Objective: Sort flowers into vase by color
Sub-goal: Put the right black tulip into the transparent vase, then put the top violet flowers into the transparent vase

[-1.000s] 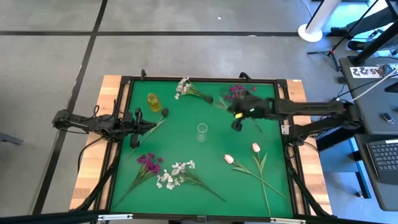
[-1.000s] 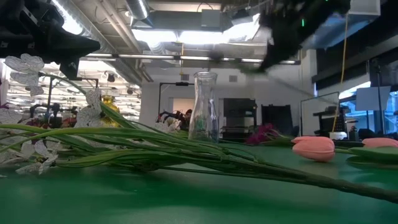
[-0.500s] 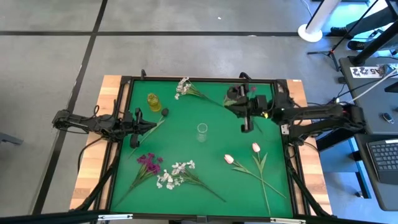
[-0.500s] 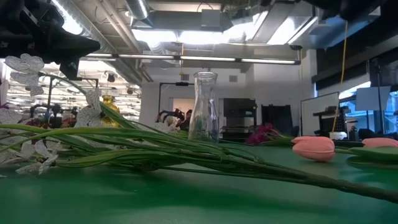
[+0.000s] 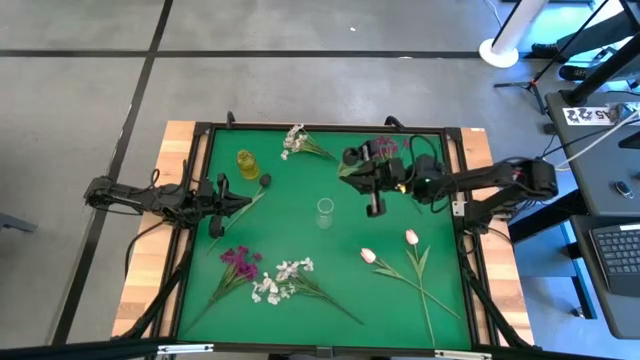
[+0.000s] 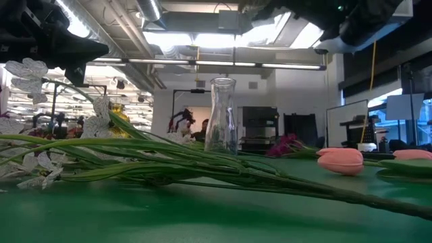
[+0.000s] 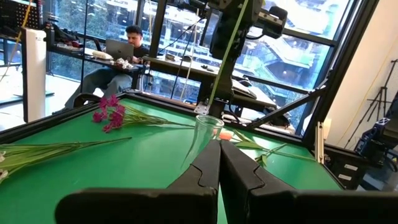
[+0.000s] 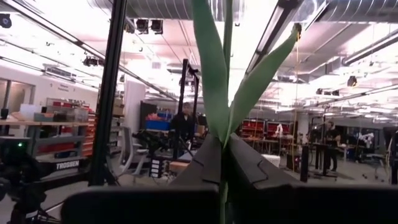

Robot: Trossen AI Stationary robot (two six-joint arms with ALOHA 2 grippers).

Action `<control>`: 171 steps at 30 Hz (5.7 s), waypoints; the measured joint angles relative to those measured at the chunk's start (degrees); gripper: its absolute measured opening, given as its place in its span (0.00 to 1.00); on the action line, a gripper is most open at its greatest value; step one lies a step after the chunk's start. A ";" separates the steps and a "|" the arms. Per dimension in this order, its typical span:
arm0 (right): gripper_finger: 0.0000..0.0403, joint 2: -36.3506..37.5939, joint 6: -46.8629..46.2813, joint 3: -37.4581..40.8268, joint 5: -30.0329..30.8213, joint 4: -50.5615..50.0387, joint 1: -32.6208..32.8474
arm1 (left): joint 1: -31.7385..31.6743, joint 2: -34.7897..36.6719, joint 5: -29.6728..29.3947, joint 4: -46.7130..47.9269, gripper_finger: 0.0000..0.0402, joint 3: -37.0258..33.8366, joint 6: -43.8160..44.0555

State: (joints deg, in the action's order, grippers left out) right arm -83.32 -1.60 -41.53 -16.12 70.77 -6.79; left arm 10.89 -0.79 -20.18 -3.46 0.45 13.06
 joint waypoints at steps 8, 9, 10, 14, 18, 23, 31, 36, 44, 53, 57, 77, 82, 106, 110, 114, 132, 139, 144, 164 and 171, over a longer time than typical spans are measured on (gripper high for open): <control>0.01 -4.89 -3.29 -2.00 -0.02 0.02 0.00 | 0.01 -0.01 0.01 0.02 0.00 0.01 0.00; 0.01 -5.31 -3.60 -2.00 -0.02 -0.33 0.00 | 0.01 -0.01 0.02 0.02 0.00 0.00 0.00; 0.01 -5.80 -4.00 -2.00 -0.02 -0.69 0.00 | -0.02 -0.01 0.00 0.00 0.00 0.02 0.00; 0.04 -7.56 -4.60 -2.00 0.05 -2.97 0.00 | 0.00 -0.01 0.00 0.01 0.00 0.01 0.00; 0.11 -8.47 -5.97 -2.00 1.57 -3.87 0.00 | 0.01 -0.01 0.00 0.02 0.00 0.02 0.00; 0.27 -8.34 -5.99 -2.00 1.51 -3.94 0.00 | -0.02 -0.01 0.00 0.00 0.00 0.00 0.00; 0.55 -8.16 -6.06 -2.00 1.53 -10.69 0.00 | -0.01 -0.01 0.00 0.02 0.00 0.02 0.00; 0.64 -8.16 -5.86 -2.00 -0.75 -14.37 0.00 | 0.01 -0.01 0.00 0.02 0.00 0.01 0.00; 0.65 0.84 -0.75 -1.98 0.77 -33.49 -0.37 | 0.01 0.00 0.00 0.02 0.00 0.00 0.00; 0.66 17.06 1.95 -1.98 14.01 -65.97 -0.35 | 0.00 0.02 0.02 0.02 0.00 0.00 0.00; 0.66 21.30 0.33 -1.98 25.73 -81.42 -0.37 | 0.01 0.01 0.00 0.02 0.00 0.00 0.00; 0.66 13.68 -15.96 -1.96 33.94 -107.81 -18.70 | 0.01 -0.01 0.00 0.02 0.00 0.00 0.02; 0.66 10.47 -14.68 -1.96 29.68 -107.81 -22.03 | 0.00 -0.01 0.01 0.00 0.00 0.02 0.03; 0.58 -6.36 -9.94 -2.15 17.49 -101.20 -27.85 | -0.02 0.00 0.02 0.00 0.00 0.02 0.34; 0.41 -5.63 -8.85 -2.09 16.78 -101.28 -27.86 | -0.02 0.00 0.01 0.00 0.00 0.01 0.33; 0.19 -4.60 -7.96 -1.90 16.05 -101.28 -27.85 | -0.02 0.01 0.00 0.00 0.00 0.00 0.33; 0.05 20.36 -10.48 -4.60 7.88 -88.89 -27.74 | 0.00 -0.01 -0.04 -0.04 0.00 0.00 0.37; 0.02 28.26 -10.21 -2.58 1.25 -68.42 -25.16 | 0.01 -0.01 -0.26 -0.07 0.00 0.00 0.35; 0.03 29.02 -8.18 -1.07 0.11 -53.80 -21.32 | -0.01 -0.01 -0.28 -0.36 0.00 0.01 0.35; 0.03 2.71 -8.85 1.00 -4.82 -10.27 -8.75 | -0.01 -0.01 -0.32 -2.29 0.00 0.00 0.33; 0.02 -0.15 -10.14 0.93 -5.57 -8.20 -6.52 | -0.01 0.00 -0.31 -2.28 0.00 0.01 0.33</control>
State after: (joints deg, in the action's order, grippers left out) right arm -83.48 -11.74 -40.60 -21.69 62.57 -13.31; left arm 10.88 -0.79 -20.50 -5.75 0.46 13.39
